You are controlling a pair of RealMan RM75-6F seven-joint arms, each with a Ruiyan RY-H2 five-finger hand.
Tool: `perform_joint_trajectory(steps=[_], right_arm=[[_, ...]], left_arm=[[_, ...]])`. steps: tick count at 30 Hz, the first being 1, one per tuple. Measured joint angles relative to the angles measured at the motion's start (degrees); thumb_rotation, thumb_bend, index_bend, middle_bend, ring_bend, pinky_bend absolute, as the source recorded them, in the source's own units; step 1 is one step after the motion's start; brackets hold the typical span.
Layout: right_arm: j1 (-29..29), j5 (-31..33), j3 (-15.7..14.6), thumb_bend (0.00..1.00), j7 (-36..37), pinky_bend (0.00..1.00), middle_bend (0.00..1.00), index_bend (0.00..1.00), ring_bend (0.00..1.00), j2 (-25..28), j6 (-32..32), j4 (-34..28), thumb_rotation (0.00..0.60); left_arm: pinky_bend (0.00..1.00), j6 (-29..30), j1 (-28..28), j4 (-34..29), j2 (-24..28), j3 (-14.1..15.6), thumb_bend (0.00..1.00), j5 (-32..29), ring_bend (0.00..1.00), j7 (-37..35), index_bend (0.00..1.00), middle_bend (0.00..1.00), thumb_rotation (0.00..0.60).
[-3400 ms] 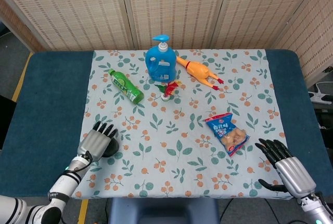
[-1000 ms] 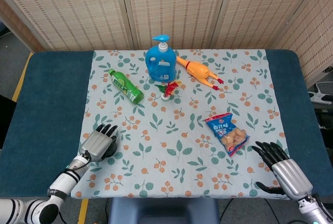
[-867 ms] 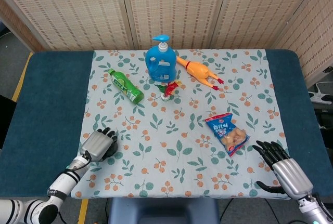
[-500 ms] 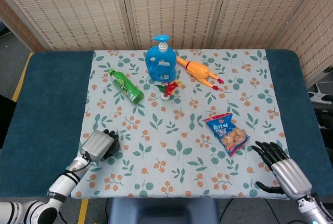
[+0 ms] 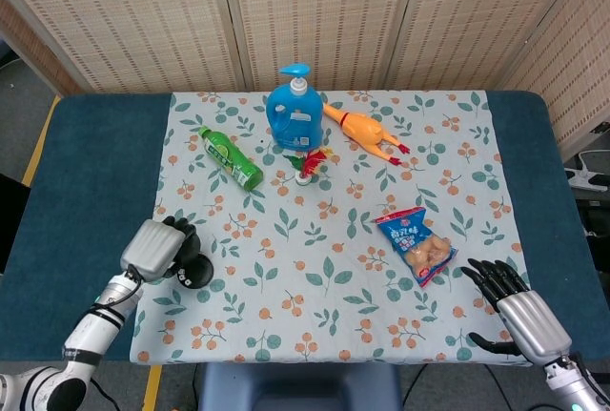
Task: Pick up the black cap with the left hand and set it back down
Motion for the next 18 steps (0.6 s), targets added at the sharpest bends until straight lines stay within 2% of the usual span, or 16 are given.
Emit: perform_joint_trajectory(steps=[5,8,11,12,14,15,17,18], right_arm=[[-0.03,-0.08,-0.12,0.12,-0.73,0.00,0.00,0.00,0.00,-0.21,-0.27,-0.19,0.522],[-0.02,-0.12,-0.20,0.12,-1.23,0.00,0.00,0.00,0.00,-0.37,-0.52,-0.38,0.522],[0.01,-0.21,-0.26,0.12,-1.58,0.00,0.00,0.00,0.00,-0.49,-0.68,-0.52,0.522],[0.00,-0.18,-0.24,0.12,-1.63,0.00,0.00,0.00,0.00,-0.52,-0.66,-0.54,0.522],[-0.04,-0.05,-0.19,0.12,-1.76,0.00,0.00,0.00,0.00,-0.57,-0.62,-0.56,0.521],[-0.04,-0.01,-0.18,0.12,-1.79,0.00,0.00,0.00,0.00,-0.59,-0.65,-0.56,0.521],[-0.01,0.07,-0.17,0.12,-1.90,0.00,0.00,0.00,0.00,-0.65,-0.79,-0.57,0.522],[0.01,0.07,-0.18,0.12,-1.92,0.00,0.00,0.00,0.00,-0.67,-0.86,-0.58,0.522]], left_arm=[[0.71,-5.28,0.30,6.42,-0.17,0.14,0.49,-5.24,0.50,-2.49,0.57,0.57,0.600],[0.66,-8.17,0.45,10.77,-1.05,0.46,0.49,-6.59,0.47,-3.97,0.55,0.56,0.600],[0.60,-10.61,0.51,14.00,-2.21,0.92,0.48,-7.74,0.43,-4.63,0.48,0.52,0.600],[0.56,-11.29,0.51,14.46,-2.43,1.06,0.48,-8.04,0.39,-4.82,0.40,0.47,0.600],[0.47,-12.74,0.51,14.98,-2.69,1.35,0.45,-8.41,0.24,-5.43,0.20,0.29,0.600],[0.39,-13.27,0.51,15.06,-2.71,1.46,0.43,-8.53,0.11,-5.68,0.07,0.13,0.600],[0.25,-14.22,0.42,14.71,-2.45,1.54,0.40,-9.24,0.00,-6.24,0.00,0.01,0.600],[0.19,-14.49,0.40,14.47,-2.31,1.49,0.39,-9.43,0.00,-6.58,0.00,0.00,0.600]])
